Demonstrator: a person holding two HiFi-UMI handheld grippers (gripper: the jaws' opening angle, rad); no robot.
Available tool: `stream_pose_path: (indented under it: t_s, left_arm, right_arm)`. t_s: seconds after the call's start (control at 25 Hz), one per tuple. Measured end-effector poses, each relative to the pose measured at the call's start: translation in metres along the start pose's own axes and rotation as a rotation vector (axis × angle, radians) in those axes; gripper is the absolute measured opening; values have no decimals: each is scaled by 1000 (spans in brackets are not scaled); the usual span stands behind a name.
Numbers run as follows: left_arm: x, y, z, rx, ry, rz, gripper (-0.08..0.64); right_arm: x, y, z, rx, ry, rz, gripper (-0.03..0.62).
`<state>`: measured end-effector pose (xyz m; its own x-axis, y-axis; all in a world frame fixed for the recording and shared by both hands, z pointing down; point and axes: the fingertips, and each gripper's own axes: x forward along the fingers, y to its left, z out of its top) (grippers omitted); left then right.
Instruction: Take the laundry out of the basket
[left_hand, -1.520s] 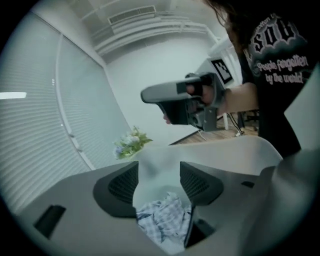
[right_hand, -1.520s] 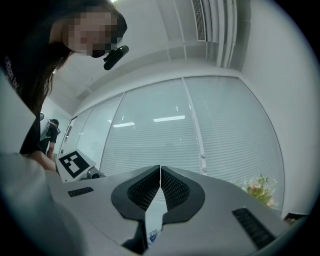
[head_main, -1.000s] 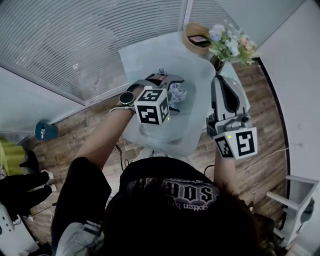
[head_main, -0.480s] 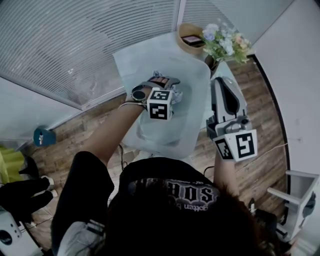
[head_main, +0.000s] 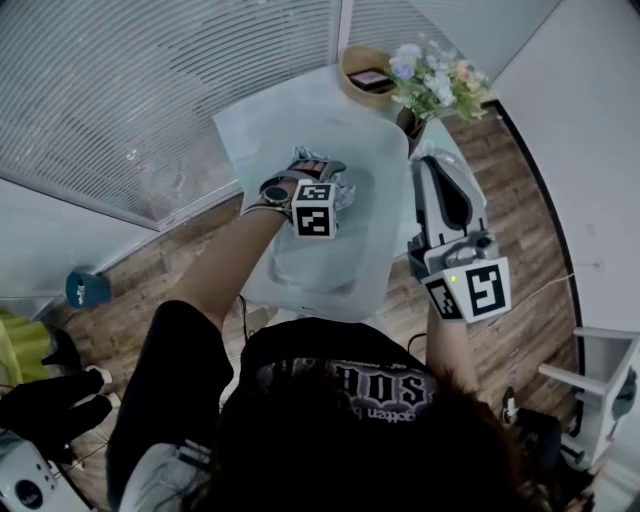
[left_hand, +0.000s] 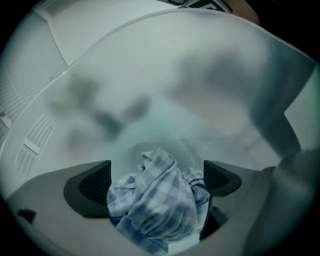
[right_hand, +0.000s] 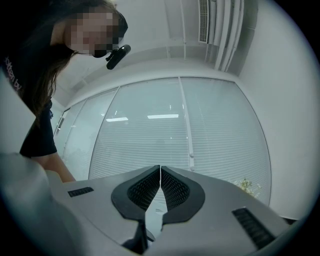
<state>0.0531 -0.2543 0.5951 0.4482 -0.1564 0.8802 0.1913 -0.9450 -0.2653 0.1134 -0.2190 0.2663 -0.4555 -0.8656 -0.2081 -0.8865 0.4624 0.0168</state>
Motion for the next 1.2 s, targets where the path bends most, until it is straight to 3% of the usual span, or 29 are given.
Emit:
stream_pose_path:
  t_s: [0.48,0.68,0.8,1.2]
  left_arm:
    - [30,16,-15,-175,29,30,558]
    - [34,16,-19,-206,34,45,448]
    - [33,19,-21,-221,56,57,338]
    - [26,23,-20,-289,56,68,195]
  right_arm:
    - [0,-2,-2,-7,2,12,29]
    - [-1,-3,-5,-8,7,7,29]
    - [0,-3,-7,-6,11,7,29]
    - [1,3,-14,6,28,24,29]
